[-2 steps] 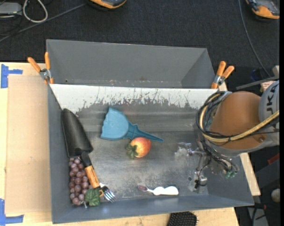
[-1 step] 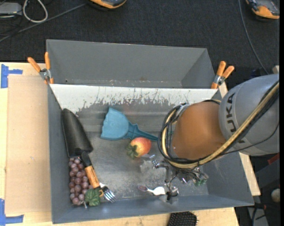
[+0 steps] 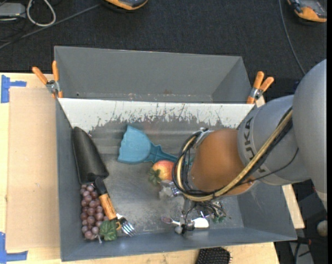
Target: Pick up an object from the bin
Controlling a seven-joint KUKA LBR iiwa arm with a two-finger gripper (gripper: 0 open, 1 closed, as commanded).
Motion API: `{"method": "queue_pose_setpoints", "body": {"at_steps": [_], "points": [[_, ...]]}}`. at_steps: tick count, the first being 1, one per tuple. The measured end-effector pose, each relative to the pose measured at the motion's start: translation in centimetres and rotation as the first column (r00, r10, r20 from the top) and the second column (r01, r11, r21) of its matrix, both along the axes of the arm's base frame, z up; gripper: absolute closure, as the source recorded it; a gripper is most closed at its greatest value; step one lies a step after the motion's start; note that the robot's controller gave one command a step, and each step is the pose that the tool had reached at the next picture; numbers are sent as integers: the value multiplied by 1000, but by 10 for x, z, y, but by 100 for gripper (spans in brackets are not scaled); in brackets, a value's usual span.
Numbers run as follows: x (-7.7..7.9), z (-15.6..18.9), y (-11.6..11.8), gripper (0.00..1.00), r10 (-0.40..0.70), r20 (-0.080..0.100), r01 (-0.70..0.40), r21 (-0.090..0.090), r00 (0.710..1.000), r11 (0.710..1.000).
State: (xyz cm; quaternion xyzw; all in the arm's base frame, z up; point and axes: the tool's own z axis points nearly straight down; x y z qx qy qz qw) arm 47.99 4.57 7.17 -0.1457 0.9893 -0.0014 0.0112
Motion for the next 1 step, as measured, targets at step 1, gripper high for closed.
{"method": "queue_pose_setpoints", "body": {"at_steps": [1], "points": [[-10, -2, -13, 100, 15, -22, -15, 7, 1000, 1000]]}}
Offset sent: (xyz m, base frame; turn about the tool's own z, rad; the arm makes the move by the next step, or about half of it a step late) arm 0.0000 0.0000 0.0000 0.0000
